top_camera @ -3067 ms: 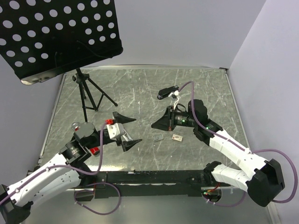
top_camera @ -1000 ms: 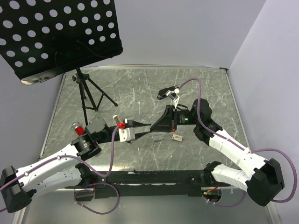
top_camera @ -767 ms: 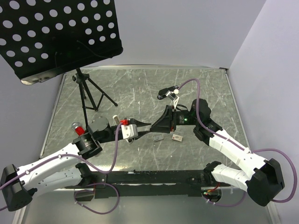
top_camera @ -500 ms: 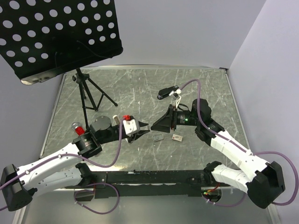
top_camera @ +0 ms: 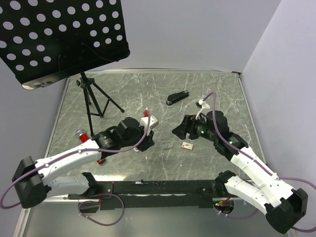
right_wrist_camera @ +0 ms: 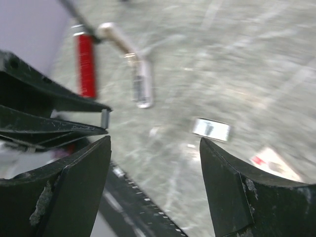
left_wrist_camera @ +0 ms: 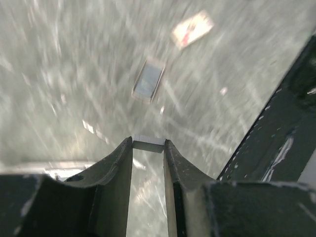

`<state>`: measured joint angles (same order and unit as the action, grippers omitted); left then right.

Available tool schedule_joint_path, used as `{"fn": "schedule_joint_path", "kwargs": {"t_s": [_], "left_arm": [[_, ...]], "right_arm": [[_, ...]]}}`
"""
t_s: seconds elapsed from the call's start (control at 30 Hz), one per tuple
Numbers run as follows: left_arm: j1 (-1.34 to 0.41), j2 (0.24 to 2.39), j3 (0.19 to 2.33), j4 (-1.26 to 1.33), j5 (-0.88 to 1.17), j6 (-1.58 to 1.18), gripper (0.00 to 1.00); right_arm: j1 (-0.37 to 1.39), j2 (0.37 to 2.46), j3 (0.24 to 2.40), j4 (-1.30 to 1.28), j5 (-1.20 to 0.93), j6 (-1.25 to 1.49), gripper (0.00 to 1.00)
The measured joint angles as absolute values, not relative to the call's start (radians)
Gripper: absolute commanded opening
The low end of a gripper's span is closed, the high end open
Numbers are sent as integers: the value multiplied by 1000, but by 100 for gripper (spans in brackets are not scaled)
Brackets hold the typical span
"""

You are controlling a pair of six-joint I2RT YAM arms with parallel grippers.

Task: Load the staples into the stapler

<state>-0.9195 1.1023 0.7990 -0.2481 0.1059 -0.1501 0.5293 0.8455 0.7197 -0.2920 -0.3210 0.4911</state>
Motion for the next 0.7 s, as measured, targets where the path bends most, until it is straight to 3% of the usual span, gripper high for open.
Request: {"fn": "schedule_joint_path", "kwargs": {"t_s": [0.23,0.7], "left_arm": [[-920,1284,821,-339,50,-266,14],[-935,1645,974,-422,6,-327,11]], "right_arm": [[529,814,715,-371,-186,471,79],[529,811,699,-415,-122,445,79]]}}
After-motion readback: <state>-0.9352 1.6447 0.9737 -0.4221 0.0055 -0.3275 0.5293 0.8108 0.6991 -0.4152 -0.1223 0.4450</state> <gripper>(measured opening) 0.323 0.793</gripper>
